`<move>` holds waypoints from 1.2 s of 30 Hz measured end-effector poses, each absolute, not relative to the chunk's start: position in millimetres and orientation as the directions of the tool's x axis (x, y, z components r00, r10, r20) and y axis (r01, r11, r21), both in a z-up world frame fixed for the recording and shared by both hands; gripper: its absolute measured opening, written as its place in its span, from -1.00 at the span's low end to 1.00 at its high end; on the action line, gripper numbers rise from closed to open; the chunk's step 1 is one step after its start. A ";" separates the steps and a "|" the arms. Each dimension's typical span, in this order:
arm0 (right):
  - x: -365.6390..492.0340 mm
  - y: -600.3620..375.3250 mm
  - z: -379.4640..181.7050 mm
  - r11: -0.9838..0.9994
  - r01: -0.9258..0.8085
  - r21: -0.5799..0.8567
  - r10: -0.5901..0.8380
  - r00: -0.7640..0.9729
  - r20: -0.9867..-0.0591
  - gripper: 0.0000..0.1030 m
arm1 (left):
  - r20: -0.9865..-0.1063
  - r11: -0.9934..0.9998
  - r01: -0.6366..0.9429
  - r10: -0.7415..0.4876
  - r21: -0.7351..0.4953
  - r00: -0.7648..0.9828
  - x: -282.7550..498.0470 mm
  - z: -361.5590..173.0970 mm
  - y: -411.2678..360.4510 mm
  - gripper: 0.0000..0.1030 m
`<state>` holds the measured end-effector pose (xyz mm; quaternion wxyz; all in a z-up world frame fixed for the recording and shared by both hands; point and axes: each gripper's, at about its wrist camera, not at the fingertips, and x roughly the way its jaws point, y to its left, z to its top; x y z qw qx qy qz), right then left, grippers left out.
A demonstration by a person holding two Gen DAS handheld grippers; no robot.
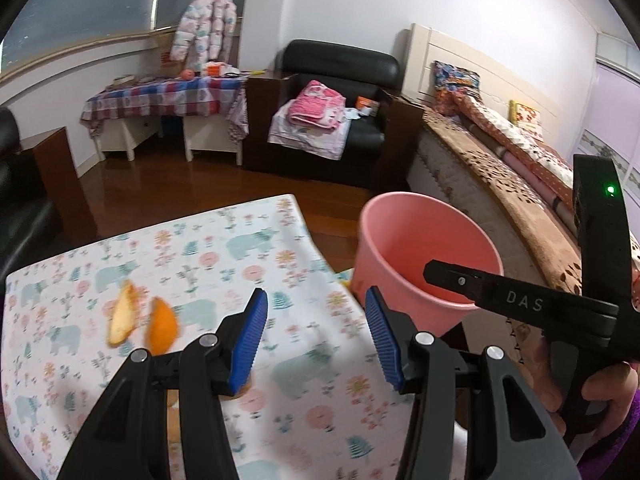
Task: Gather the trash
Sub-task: 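Open the right gripper to drop the yellow bag while the left moves back over the table, then move both open grippers back over the orange peels and walnuts, then lower the left gripper onto the pale orange peel and close it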
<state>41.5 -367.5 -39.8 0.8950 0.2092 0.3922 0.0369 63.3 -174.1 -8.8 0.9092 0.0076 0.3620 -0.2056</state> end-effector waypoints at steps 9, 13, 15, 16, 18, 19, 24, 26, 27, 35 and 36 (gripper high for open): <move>42.2 -325.1 -40.4 0.921 0.044 0.387 0.261 0.669 -0.696 -0.35 | -0.661 0.944 0.295 -0.317 -0.149 0.680 58.7 -12.0 -123.7 -0.03; 41.9 -313.8 -41.5 0.924 0.029 0.381 0.268 0.663 -0.699 -0.35 | -0.666 0.951 0.268 -0.302 -0.157 0.682 58.1 -16.5 -107.7 -0.03; 41.6 -308.4 -42.9 0.925 0.022 0.380 0.273 0.658 -0.702 -0.35 | -0.669 0.953 0.259 -0.295 -0.157 0.682 59.6 -18.2 -102.9 -0.03; 41.6 -307.0 -43.7 0.925 0.020 0.379 0.274 0.656 -0.703 -0.35 | -0.671 0.954 0.253 -0.292 -0.158 0.682 59.8 -19.1 -99.8 -0.03; 42.2 -304.3 -44.4 0.925 0.015 0.380 0.279 0.652 -0.705 -0.35 | -0.671 0.956 0.245 -0.287 -0.160 0.683 60.6 -20.4 -96.1 -0.03; 42.0 -303.2 -44.5 0.924 0.014 0.381 0.281 0.652 -0.705 -0.35 | -0.672 0.957 0.239 -0.284 -0.162 0.684 61.3 -21.1 -93.4 -0.03; 43.5 -301.0 -44.7 0.922 0.005 0.387 0.292 0.649 -0.703 -0.35 | -0.680 0.963 0.215 -0.268 -0.164 0.682 64.8 -25.7 -84.1 -0.03; 44.2 -299.4 -45.5 0.922 0.000 0.388 0.296 0.645 -0.704 -0.35 | -0.684 0.965 0.206 -0.262 -0.165 0.681 66.0 -27.3 -82.0 -0.03; 44.3 -299.1 -46.0 0.922 -0.002 0.388 0.298 0.644 -0.705 -0.35 | -0.686 0.965 0.202 -0.260 -0.165 0.680 66.6 -28.1 -81.2 -0.03; 45.4 -297.7 -49.9 0.921 -0.007 0.390 0.306 0.635 -0.710 -0.35 | -0.691 0.967 0.194 -0.255 -0.167 0.677 69.6 -31.9 -76.4 -0.03; 45.4 -297.7 -50.0 0.920 -0.007 0.391 0.306 0.634 -0.710 -0.35 | -0.689 0.966 0.195 -0.258 -0.171 0.678 69.6 -32.1 -74.5 -0.03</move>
